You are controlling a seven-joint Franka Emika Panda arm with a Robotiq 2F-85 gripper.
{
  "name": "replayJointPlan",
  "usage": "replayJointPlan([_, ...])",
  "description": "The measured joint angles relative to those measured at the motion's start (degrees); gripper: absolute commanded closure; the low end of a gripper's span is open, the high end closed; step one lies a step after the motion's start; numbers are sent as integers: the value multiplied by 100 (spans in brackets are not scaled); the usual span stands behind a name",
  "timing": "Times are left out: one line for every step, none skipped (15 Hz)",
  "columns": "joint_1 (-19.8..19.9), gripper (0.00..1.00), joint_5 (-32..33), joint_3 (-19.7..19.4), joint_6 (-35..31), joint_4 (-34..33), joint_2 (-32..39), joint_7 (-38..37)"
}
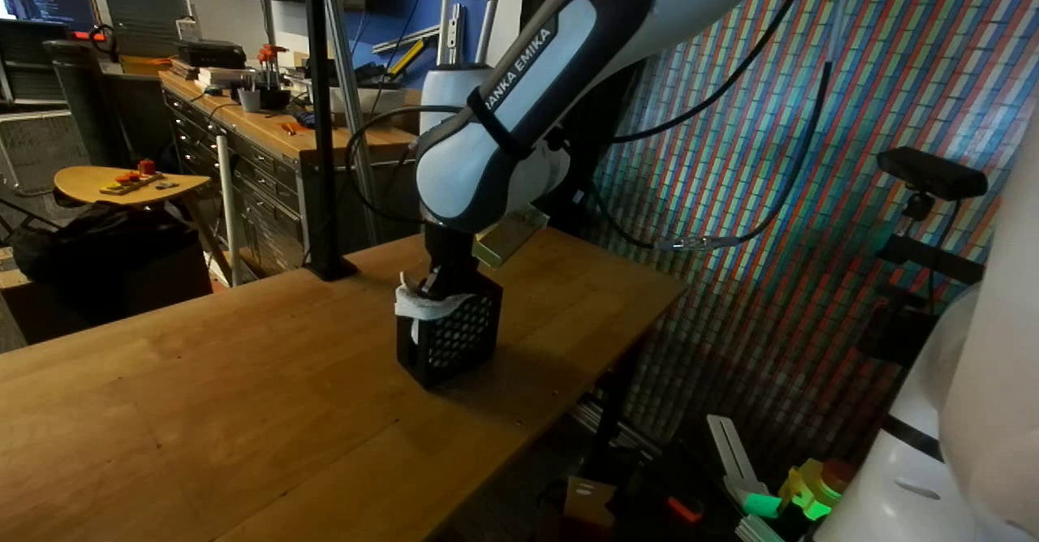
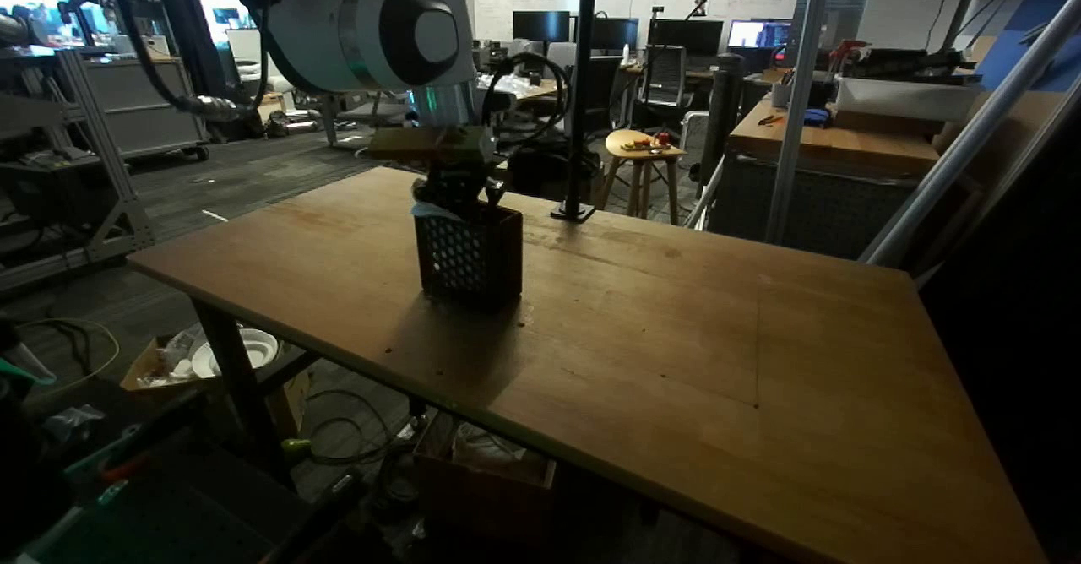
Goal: Put the towel in the box
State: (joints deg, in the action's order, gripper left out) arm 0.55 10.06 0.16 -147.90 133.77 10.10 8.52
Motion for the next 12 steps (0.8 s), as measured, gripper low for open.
replayJointPlan([5,90,-179,24,0,-33,130,144])
replayJointPlan([15,90,-359,56,1,-79,259,286])
replayJointPlan([31,90,-517,91,12,-148,337,420])
replayJointPlan([50,90,-650,121,51,-202,371,534])
replayJointPlan([66,90,-743,143,89,-243,392,619])
replayJointPlan([80,90,-811,158,135,-282,411,676])
replayJointPlan([92,89,-861,168,169,-315,427,723])
replayJointPlan([99,89,-881,173,214,-344,438,746])
replayJointPlan([99,89,-883,173,250,-373,449,749])
replayJointPlan([99,89,-883,174,270,-392,457,749])
replayJointPlan([99,88,-883,174,277,-403,460,749])
replayJointPlan([99,84,-881,172,279,-415,463,745])
